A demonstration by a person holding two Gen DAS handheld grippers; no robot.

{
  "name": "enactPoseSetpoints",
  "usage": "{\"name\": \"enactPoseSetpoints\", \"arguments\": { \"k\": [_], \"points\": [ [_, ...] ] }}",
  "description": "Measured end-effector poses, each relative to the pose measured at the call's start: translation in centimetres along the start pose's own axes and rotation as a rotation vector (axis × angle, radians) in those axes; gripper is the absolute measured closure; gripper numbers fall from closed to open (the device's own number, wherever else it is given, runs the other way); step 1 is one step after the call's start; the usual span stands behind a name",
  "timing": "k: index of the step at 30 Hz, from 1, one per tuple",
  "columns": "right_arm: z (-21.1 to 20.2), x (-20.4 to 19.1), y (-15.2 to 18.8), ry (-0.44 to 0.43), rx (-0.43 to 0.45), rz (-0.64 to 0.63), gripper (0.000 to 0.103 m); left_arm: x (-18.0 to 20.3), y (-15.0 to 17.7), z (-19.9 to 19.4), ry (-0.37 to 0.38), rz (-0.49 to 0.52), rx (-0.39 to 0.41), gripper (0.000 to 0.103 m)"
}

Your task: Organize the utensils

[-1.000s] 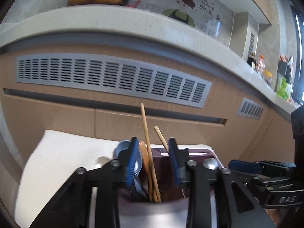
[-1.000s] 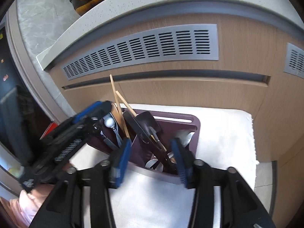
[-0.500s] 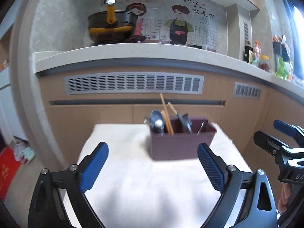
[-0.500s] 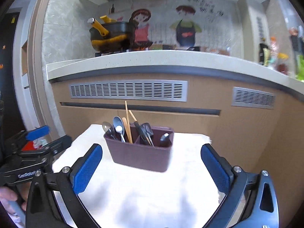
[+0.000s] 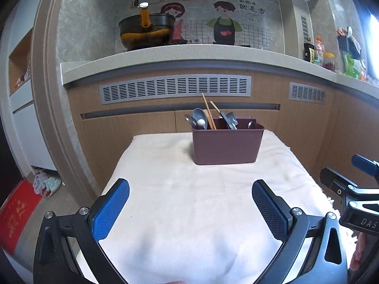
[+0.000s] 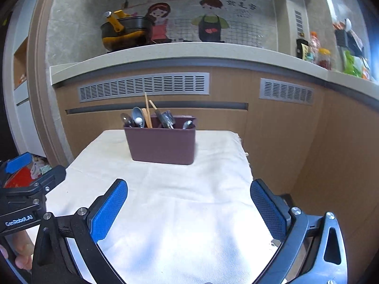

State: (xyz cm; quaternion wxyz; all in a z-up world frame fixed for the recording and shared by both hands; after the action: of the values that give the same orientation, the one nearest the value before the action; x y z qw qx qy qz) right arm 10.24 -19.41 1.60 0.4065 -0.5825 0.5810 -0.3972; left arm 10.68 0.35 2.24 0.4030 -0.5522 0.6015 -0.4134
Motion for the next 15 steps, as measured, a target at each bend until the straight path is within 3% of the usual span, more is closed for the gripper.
{"name": "enactPoseSetpoints", "arguments": {
  "k": [15],
  "points": [
    [-0.05,0.22,0.49,-0.005,-0.016,0.006,0.0,0.29,0.07,-0.15,0.013,-0.011,-0.02,0.0]
  ]
}}
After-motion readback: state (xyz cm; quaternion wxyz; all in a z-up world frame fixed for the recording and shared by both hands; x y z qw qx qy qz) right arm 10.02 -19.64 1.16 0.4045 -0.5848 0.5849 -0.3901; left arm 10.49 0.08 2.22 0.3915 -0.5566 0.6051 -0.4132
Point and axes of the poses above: each gripper's, at about its wrist camera, not at the fingertips, and z roughly the way its jaws point, x to its right, y to its underside, the point moved 6 cm from there along z, roughly the way its jaws point, and after that the axes turned 8 degrees about x, right-handed, at the moved point
